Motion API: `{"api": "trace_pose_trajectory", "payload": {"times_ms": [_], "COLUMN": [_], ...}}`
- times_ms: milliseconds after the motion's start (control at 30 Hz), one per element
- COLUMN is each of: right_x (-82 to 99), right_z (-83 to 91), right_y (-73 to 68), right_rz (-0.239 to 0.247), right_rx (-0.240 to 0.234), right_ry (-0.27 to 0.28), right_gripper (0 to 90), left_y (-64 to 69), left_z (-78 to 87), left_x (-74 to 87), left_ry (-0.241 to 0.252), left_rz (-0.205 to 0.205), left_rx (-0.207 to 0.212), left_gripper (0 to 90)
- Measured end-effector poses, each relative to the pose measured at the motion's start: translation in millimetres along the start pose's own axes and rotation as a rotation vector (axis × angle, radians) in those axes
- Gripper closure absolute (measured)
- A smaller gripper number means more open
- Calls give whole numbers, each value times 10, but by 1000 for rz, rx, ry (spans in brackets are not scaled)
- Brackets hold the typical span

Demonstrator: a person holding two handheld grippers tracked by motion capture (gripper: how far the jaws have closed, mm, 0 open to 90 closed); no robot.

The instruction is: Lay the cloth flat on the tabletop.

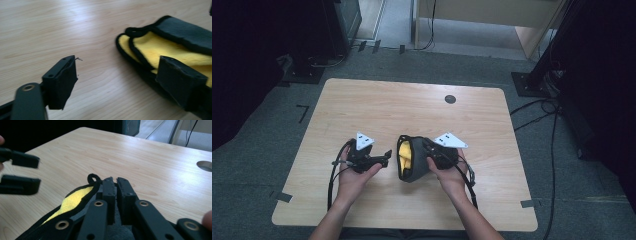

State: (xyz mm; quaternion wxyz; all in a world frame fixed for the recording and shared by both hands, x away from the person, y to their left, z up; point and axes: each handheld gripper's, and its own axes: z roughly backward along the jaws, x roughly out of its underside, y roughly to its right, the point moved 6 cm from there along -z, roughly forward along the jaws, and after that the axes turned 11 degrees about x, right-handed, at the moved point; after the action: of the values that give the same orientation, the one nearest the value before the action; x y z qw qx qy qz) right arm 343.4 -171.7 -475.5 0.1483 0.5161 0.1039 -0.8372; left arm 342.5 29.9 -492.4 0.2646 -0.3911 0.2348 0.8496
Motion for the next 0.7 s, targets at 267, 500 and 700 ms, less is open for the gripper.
{"api": "trace_pose_trajectory", "payload": {"times_ms": [267, 500, 700], "right_x": [69, 128, 354], "right_z": [121, -30, -95], "right_y": [133, -205, -149], "right_rz": [-25, -2, 20], "right_rx": [-12, -107, -18], "right_ry": [-3, -91, -166], "right_gripper": [805, 455, 715], "left_y": [203, 400, 413], "left_z": [-270, -422, -399], "left_x": [67, 218, 299], "left_ry": [-53, -95, -95], "left_rz": [2, -45, -50], "left_rx": [100, 144, 164], "left_gripper": [256, 431, 582]}}
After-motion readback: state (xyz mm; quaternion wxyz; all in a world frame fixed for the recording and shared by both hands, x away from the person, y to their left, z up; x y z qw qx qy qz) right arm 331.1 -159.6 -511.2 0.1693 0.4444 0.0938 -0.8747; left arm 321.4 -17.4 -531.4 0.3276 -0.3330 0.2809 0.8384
